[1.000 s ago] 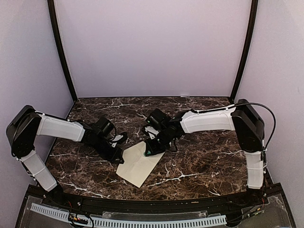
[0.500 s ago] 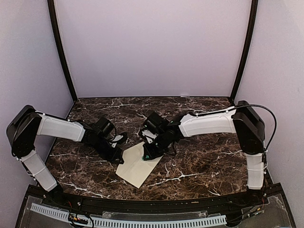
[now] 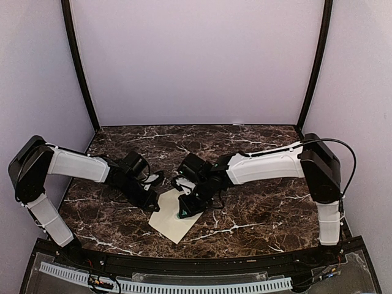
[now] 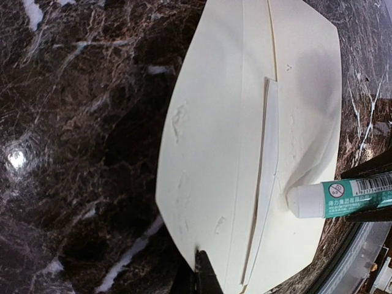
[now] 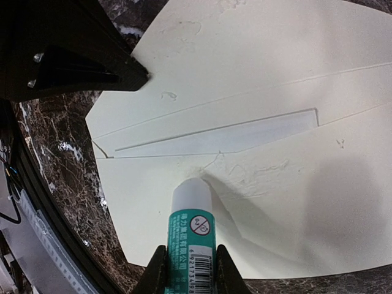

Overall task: Place the letter into the envelope and seal it
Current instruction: Paint the envelope at the center of the board.

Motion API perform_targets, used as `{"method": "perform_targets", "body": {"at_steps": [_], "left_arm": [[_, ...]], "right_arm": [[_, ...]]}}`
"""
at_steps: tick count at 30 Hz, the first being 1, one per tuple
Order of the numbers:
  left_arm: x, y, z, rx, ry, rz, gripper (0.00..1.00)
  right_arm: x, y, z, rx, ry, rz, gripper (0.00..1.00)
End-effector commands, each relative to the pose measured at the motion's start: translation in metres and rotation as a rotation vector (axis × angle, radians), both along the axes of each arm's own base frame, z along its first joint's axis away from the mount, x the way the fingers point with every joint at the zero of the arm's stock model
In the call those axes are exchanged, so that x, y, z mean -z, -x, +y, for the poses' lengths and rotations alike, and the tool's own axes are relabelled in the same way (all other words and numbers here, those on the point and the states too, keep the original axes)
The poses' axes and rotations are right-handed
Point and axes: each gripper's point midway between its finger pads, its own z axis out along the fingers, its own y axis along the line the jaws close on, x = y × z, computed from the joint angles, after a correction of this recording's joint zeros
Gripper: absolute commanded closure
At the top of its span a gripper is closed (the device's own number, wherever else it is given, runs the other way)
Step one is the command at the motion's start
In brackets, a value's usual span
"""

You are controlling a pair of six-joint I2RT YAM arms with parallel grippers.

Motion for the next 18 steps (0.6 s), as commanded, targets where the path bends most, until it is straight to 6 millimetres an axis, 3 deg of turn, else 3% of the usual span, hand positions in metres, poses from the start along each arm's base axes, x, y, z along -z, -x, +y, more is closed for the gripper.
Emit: {"method": "perform_targets", "body": {"at_steps": [1, 18], "left_arm": [[0.000, 0.002, 0.002, 0.013, -0.024, 0.000, 1.00], [0.001, 0.003, 0.001, 0.019, -0.022, 0.004, 1.00]], "right_arm": [[0.021, 0.016, -0.018, 0.002, 0.102, 0.053, 0.87], [0.036, -0.041, -0.053, 0.173, 0.158, 0.013, 0.88]]}}
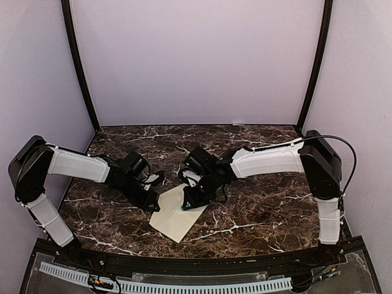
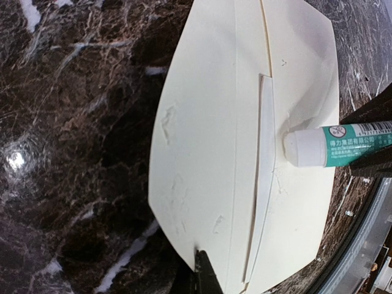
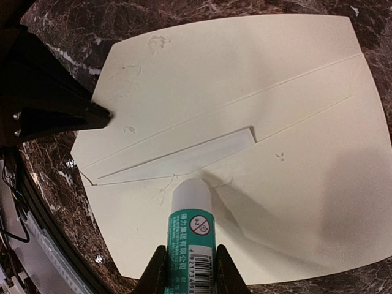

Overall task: Place the letter into the envelope and seal it
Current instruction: Paint the envelope at the center of the board.

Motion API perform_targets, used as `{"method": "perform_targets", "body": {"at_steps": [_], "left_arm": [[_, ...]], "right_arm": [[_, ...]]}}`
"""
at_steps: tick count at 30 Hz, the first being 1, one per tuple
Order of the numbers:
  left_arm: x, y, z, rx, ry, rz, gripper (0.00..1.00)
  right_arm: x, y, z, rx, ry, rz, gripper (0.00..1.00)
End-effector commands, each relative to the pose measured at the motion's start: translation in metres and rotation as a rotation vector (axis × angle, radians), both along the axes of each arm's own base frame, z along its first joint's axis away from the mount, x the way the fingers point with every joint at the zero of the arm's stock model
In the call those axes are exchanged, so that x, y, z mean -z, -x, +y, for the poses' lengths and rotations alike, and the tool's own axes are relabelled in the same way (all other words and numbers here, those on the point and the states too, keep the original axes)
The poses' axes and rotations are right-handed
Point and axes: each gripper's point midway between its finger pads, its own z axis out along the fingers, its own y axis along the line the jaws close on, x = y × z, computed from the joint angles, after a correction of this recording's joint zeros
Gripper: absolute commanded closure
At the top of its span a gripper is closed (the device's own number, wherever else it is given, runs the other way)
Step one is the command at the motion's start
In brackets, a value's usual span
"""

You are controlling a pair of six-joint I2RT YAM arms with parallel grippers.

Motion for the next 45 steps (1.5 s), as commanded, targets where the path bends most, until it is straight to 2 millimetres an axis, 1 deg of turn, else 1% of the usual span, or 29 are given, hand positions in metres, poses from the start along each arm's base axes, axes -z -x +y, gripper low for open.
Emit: {"method": "perform_targets", "body": {"at_steps": [1, 6, 10, 16, 18, 19, 21, 23, 24, 25, 26, 27, 28, 31, 32, 34, 35, 37, 38, 39, 40, 41, 42, 43, 44, 45], "left_arm": [[0.001, 0.002, 0.002, 0.016, -0.024, 0.001, 1.00], [0.000, 0.000, 0.003, 0.011, -0.032, -0.007, 1.00], [0.000, 0.000, 0.004, 0.008, -0.035, -0.012, 1.00], [-0.002, -0.002, 0.004, 0.005, -0.036, -0.019, 1.00], [-0.002, -0.003, 0.005, 0.002, -0.038, -0.025, 1.00], [-0.004, -0.004, 0.005, 0.000, -0.037, -0.032, 1.00], [-0.009, -0.008, 0.006, -0.009, -0.041, -0.058, 1.00], [-0.015, -0.013, 0.008, -0.026, -0.045, -0.095, 1.00], [-0.017, -0.016, 0.011, -0.042, -0.058, -0.115, 1.00], [-0.022, -0.019, 0.012, -0.051, -0.056, -0.140, 1.00], [-0.023, -0.023, 0.016, -0.070, -0.075, -0.160, 1.00], [-0.029, -0.026, 0.017, -0.080, -0.073, -0.184, 1.00], [-0.030, -0.029, 0.021, -0.097, -0.089, -0.202, 1.00], [-0.038, -0.033, 0.026, -0.136, -0.091, -0.237, 1.00], [-0.038, -0.033, 0.028, -0.143, -0.093, -0.239, 1.00], [-0.040, -0.032, 0.029, -0.158, -0.089, -0.235, 0.97], [-0.040, -0.031, 0.029, -0.167, -0.084, -0.230, 0.96], [-0.042, -0.028, 0.028, -0.176, -0.065, -0.217, 0.88], [-0.043, -0.026, 0.028, -0.181, -0.056, -0.217, 0.79], [-0.043, -0.025, 0.027, -0.189, -0.046, -0.208, 0.74], [-0.046, -0.023, 0.027, -0.193, -0.037, -0.209, 0.63], [-0.047, -0.023, 0.028, -0.205, -0.034, -0.206, 0.58], [-0.053, -0.022, 0.029, -0.213, -0.026, -0.214, 0.49], [-0.058, -0.025, 0.031, -0.230, -0.028, -0.226, 0.45], [-0.067, -0.026, 0.034, -0.245, -0.018, -0.246, 0.38], [-0.074, -0.029, 0.035, -0.262, -0.012, -0.260, 0.36]], "right_arm": [[0.036, -0.009, -0.043, 0.071, 0.170, 0.012, 0.88], [0.039, -0.015, -0.059, 0.096, 0.196, 0.004, 0.88], [0.037, -0.019, -0.064, 0.110, 0.199, -0.004, 0.88], [0.032, -0.021, -0.058, 0.102, 0.177, -0.012, 0.88], [0.024, -0.022, -0.051, 0.087, 0.143, -0.018, 0.88], [0.018, -0.021, -0.045, 0.075, 0.110, -0.020, 0.88], [-0.002, -0.022, -0.031, 0.047, 0.025, -0.033, 0.88], [-0.030, -0.026, -0.015, 0.024, -0.078, -0.074, 0.88], [-0.045, -0.030, -0.010, 0.021, -0.122, -0.104, 0.88], [-0.058, -0.032, -0.007, 0.021, -0.158, -0.134, 0.88], [-0.070, -0.036, -0.005, 0.024, -0.188, -0.167, 0.88], [-0.078, -0.039, -0.005, 0.030, -0.205, -0.199, 0.87], [-0.087, -0.043, -0.006, 0.037, -0.217, -0.230, 0.88], [-0.106, -0.051, -0.012, 0.063, -0.246, -0.310, 0.88], [-0.111, -0.055, -0.014, 0.079, -0.254, -0.333, 0.88], [-0.123, -0.062, -0.019, 0.118, -0.282, -0.378, 0.88], [-0.126, -0.064, -0.021, 0.139, -0.293, -0.395, 0.88], [-0.135, -0.070, -0.024, 0.178, -0.331, -0.427, 0.88], [-0.140, -0.071, -0.025, 0.192, -0.351, -0.440, 0.88], [-0.143, -0.073, -0.025, 0.203, -0.371, -0.449, 0.87], [-0.145, -0.074, -0.025, 0.211, -0.386, -0.454, 0.87], [-0.147, -0.075, -0.024, 0.216, -0.400, -0.458, 0.87], [-0.149, -0.075, -0.023, 0.216, -0.411, -0.458, 0.87], [-0.150, -0.075, -0.022, 0.217, -0.420, -0.459, 0.87], [-0.149, -0.074, -0.021, 0.214, -0.424, -0.457, 0.87], [-0.148, -0.074, -0.022, 0.215, -0.423, -0.454, 0.87]]}}
